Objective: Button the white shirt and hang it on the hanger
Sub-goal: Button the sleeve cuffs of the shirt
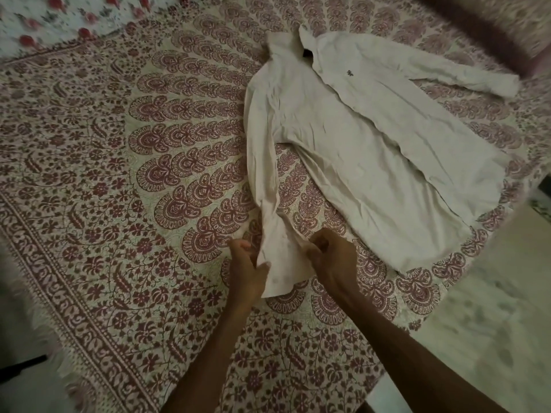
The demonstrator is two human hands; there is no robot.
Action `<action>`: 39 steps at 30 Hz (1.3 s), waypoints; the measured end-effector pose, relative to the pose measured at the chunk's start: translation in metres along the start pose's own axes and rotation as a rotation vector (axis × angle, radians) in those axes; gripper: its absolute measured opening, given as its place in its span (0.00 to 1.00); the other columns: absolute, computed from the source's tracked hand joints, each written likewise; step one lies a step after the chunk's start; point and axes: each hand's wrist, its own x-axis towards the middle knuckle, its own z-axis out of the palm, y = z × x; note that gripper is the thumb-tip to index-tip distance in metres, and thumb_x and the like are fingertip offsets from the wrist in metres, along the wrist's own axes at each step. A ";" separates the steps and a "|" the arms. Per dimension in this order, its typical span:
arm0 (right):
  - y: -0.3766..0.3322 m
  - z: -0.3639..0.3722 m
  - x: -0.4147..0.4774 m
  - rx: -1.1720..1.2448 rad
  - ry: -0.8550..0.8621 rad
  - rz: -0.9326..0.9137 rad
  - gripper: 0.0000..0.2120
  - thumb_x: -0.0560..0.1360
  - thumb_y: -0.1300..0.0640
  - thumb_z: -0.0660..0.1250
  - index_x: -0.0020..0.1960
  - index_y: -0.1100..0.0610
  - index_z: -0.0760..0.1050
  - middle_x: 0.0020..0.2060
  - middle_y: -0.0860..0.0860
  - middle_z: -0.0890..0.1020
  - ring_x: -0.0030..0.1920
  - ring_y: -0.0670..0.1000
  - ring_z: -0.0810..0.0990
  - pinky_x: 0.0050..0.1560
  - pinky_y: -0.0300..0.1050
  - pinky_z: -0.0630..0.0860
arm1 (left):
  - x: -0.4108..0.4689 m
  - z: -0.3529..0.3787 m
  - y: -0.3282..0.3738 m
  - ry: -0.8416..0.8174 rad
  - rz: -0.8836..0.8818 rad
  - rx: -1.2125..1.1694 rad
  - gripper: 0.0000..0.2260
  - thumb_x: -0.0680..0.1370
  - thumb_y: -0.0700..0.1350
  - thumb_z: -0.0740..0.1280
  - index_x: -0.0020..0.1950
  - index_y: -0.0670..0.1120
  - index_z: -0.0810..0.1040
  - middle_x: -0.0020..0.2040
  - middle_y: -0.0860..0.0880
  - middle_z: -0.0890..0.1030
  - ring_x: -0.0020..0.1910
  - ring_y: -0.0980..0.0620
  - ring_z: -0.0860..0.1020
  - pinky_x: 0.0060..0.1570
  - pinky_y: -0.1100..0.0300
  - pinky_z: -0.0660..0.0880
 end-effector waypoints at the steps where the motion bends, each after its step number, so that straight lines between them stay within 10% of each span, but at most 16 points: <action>1: 0.004 0.005 -0.003 -0.019 -0.017 -0.015 0.06 0.72 0.58 0.71 0.39 0.49 0.76 0.33 0.44 0.80 0.34 0.44 0.78 0.34 0.47 0.77 | -0.005 0.002 -0.005 0.051 0.117 0.169 0.23 0.70 0.36 0.74 0.55 0.50 0.63 0.54 0.49 0.71 0.51 0.49 0.76 0.44 0.62 0.74; 6: 0.028 0.027 -0.017 -0.095 -0.102 -0.100 0.14 0.73 0.67 0.68 0.52 0.51 0.83 0.48 0.47 0.80 0.43 0.45 0.79 0.37 0.36 0.78 | -0.016 0.010 -0.033 -0.042 0.473 0.532 0.17 0.68 0.41 0.77 0.51 0.49 0.73 0.53 0.51 0.72 0.52 0.50 0.74 0.48 0.59 0.75; 12: 0.033 0.029 -0.028 0.048 -0.033 0.019 0.14 0.73 0.62 0.69 0.57 0.54 0.77 0.37 0.46 0.83 0.35 0.43 0.82 0.35 0.47 0.81 | -0.022 0.023 -0.043 -0.139 0.531 0.686 0.23 0.71 0.51 0.74 0.62 0.49 0.72 0.57 0.51 0.73 0.56 0.50 0.71 0.52 0.58 0.72; 19: 0.037 0.034 -0.007 0.053 -0.013 0.119 0.05 0.74 0.53 0.73 0.43 0.55 0.84 0.31 0.45 0.82 0.29 0.41 0.78 0.29 0.27 0.69 | -0.013 0.032 -0.036 -0.088 0.533 0.604 0.13 0.75 0.48 0.71 0.57 0.45 0.76 0.54 0.49 0.74 0.53 0.51 0.72 0.51 0.59 0.73; 27: 0.052 0.016 -0.012 0.669 -0.163 0.477 0.08 0.71 0.67 0.73 0.50 0.65 0.82 0.45 0.60 0.86 0.45 0.60 0.85 0.42 0.49 0.83 | -0.020 0.041 -0.032 -0.028 0.416 0.592 0.18 0.73 0.43 0.73 0.60 0.44 0.74 0.57 0.47 0.74 0.56 0.48 0.73 0.54 0.57 0.74; 32: 0.059 0.018 -0.017 0.521 -0.175 0.320 0.05 0.72 0.63 0.74 0.48 0.61 0.83 0.40 0.57 0.86 0.38 0.53 0.84 0.38 0.48 0.82 | -0.033 0.049 -0.022 0.094 0.138 0.568 0.12 0.75 0.40 0.71 0.57 0.43 0.75 0.53 0.43 0.78 0.51 0.47 0.77 0.46 0.58 0.74; 39: 0.060 0.032 -0.017 0.063 -0.134 -0.117 0.08 0.73 0.65 0.71 0.48 0.55 0.85 0.42 0.49 0.86 0.39 0.45 0.83 0.43 0.42 0.81 | -0.018 0.039 -0.031 -0.012 0.252 0.564 0.05 0.75 0.39 0.69 0.49 0.41 0.78 0.44 0.45 0.80 0.42 0.48 0.79 0.39 0.59 0.72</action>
